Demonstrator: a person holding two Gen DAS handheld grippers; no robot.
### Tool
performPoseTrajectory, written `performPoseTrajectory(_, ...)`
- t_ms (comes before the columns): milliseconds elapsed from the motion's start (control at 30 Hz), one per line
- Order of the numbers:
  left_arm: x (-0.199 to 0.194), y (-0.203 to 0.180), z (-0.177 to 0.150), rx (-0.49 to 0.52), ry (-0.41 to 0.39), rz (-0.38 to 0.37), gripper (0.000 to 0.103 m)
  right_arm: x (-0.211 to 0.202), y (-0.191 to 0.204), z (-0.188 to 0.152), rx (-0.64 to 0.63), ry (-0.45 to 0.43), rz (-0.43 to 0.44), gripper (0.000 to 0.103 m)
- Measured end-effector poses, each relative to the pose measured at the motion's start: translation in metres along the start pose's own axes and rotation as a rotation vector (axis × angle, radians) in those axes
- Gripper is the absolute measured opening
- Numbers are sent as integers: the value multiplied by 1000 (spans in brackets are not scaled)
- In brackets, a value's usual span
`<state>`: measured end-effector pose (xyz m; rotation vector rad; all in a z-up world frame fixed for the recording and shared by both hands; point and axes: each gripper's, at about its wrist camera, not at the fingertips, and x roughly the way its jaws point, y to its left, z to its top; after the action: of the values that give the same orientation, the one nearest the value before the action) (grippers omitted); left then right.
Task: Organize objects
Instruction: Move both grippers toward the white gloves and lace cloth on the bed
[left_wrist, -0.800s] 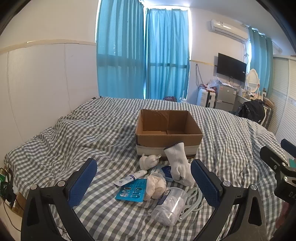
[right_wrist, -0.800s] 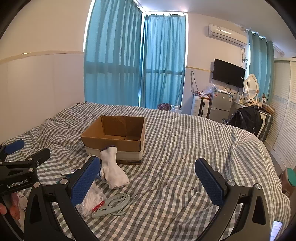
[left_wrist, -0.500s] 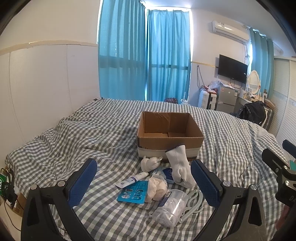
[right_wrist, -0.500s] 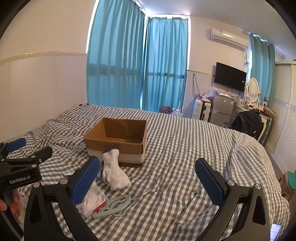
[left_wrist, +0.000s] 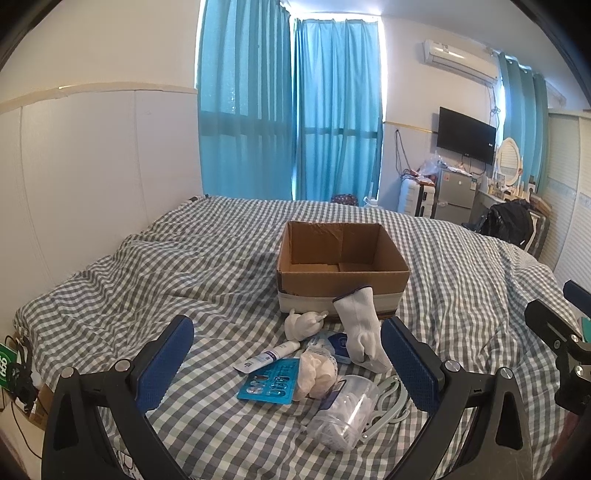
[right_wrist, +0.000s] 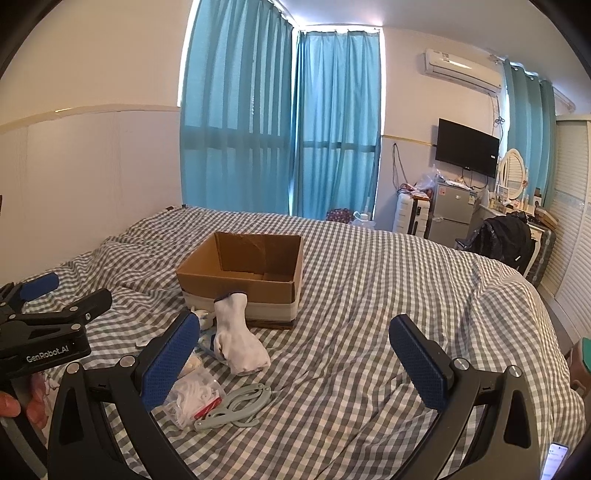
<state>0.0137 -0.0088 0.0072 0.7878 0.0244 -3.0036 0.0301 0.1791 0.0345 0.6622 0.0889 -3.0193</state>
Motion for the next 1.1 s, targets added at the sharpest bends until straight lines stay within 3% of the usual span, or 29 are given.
performPoseTrajectory(300,-4,2,-2,10,-5,3,103,-4,1,1,15,-1,16,103)
performPoseTrajectory(633,8,14,-9,2,47,27,103,-1,9,1,3,13,42,103)
performPoseTrajectory(933,50,15,-33,24,171,32,103,32,14,-8,-17,77,70,102)
performPoseTrajectory(1100,81,6,-52,52,255,11,100,71,19,-20,-50,181,127,93)
